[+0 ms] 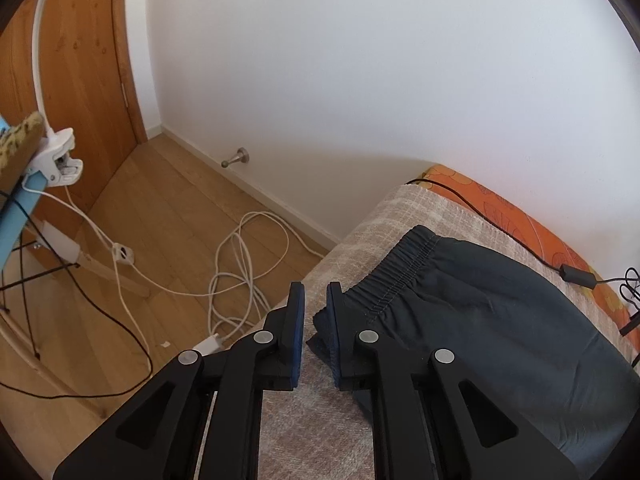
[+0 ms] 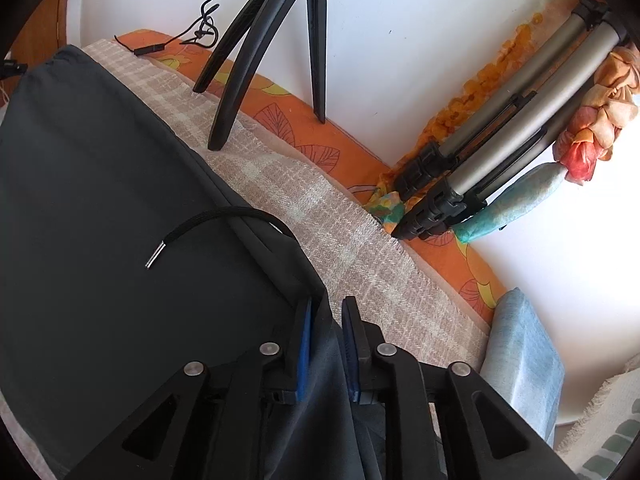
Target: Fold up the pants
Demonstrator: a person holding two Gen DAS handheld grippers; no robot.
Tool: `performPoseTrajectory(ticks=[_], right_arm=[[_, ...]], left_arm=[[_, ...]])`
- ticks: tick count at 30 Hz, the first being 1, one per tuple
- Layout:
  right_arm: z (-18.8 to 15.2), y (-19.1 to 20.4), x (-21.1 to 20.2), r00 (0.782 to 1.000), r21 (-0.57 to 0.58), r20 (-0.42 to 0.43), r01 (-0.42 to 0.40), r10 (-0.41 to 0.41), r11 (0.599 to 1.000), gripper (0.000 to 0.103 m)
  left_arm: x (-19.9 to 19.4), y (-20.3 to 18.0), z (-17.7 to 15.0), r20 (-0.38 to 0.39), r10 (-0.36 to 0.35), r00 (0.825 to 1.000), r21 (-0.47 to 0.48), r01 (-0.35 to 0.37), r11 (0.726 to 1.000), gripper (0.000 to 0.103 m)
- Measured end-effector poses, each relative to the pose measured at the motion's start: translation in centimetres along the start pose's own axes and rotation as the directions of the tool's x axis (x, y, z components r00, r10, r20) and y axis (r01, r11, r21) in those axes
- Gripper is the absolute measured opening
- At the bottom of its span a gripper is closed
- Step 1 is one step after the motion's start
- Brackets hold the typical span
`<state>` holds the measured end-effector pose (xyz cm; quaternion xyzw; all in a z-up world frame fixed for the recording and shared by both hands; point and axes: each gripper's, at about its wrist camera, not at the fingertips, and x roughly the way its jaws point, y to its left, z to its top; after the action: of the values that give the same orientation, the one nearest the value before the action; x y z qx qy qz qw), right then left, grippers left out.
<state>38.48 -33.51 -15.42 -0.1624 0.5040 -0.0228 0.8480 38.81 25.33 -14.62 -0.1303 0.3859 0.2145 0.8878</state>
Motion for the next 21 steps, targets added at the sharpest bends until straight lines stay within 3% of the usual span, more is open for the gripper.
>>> performPoseTrajectory(ticks=[3,6,10,17,21], right_arm=[[-0.6,-2.0,-2.4,0.998,0.071,0.047,-0.044,0.041,0.997,0.033],[-1.8,-4.6,-5.0,0.994,0.159,0.079,-0.090,0.079,0.983,0.037],[-4.7,-6.8,-9.7,0.988,0.193,0.133,-0.101,0.076,0.976,0.037],[-13.6,-7.7,-16.6,0.989,0.207,0.145,-0.067,0.037,0.976,0.037],[-18.6,-8.0,-19.4,0.991,0.236,0.135,-0.025,-0.007,0.971,0.036]], left_arm=[[-1.9,-0.5,0.4,0.029,0.021,0.999,0.041,-0.023,0.999,0.015],[-4.4,-1.4,0.6,0.065,0.000,0.998,0.065,-0.004,0.998,0.032],[-8.6,-4.6,-0.2,0.116,-0.081,0.990,0.160,0.062,0.985,0.032],[-14.2,-13.1,-5.0,0.074,-0.280,0.957,0.353,0.238,0.905,0.032],[-16.3,-17.6,-8.4,-0.016,-0.384,0.923,0.399,0.358,0.844,0.032]])
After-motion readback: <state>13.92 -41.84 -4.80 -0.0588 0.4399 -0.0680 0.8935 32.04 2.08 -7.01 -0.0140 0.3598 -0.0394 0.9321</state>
